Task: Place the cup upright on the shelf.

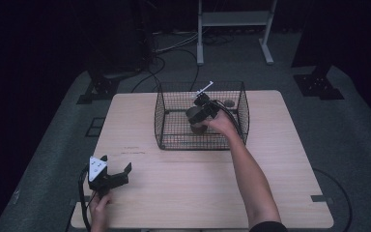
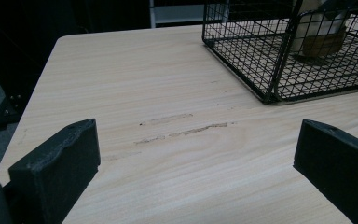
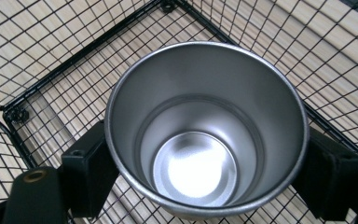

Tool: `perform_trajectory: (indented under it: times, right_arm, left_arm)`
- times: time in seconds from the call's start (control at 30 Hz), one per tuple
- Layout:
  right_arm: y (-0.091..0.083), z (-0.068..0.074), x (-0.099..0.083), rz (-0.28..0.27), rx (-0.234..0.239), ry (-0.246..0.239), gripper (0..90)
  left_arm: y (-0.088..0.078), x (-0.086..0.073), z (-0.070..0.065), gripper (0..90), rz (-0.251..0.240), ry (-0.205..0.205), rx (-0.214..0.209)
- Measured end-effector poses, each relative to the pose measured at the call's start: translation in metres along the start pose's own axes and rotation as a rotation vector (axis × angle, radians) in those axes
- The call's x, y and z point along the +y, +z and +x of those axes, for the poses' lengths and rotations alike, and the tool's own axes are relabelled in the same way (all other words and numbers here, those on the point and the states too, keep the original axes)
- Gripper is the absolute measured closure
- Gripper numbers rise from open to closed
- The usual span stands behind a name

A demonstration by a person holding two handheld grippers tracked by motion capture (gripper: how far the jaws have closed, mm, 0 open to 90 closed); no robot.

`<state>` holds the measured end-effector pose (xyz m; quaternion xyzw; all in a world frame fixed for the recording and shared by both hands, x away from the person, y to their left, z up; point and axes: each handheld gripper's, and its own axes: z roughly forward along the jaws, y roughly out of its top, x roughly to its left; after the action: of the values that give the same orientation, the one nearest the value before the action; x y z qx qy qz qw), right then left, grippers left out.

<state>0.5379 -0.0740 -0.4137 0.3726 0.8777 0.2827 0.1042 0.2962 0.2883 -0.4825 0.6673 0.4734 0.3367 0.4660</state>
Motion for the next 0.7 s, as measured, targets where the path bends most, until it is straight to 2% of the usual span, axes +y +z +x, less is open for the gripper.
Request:
perform_trajectory:
  times: [0.4, 0.7]
  right_arm:
    - [-0.0036, 0.0017, -0.0025, 0.032, -0.018, -0.03, 16.0]
    - [-0.0061, 0.0017, -0.0046, 0.033, -0.013, -0.05, 13.0]
  left_arm:
    - [-0.0001, 0.0, -0.0002, 0.0, 0.002, 0.006, -0.001]
    - [-0.0001, 0.0001, -0.0002, 0.0, 0.002, 0.006, -0.002]
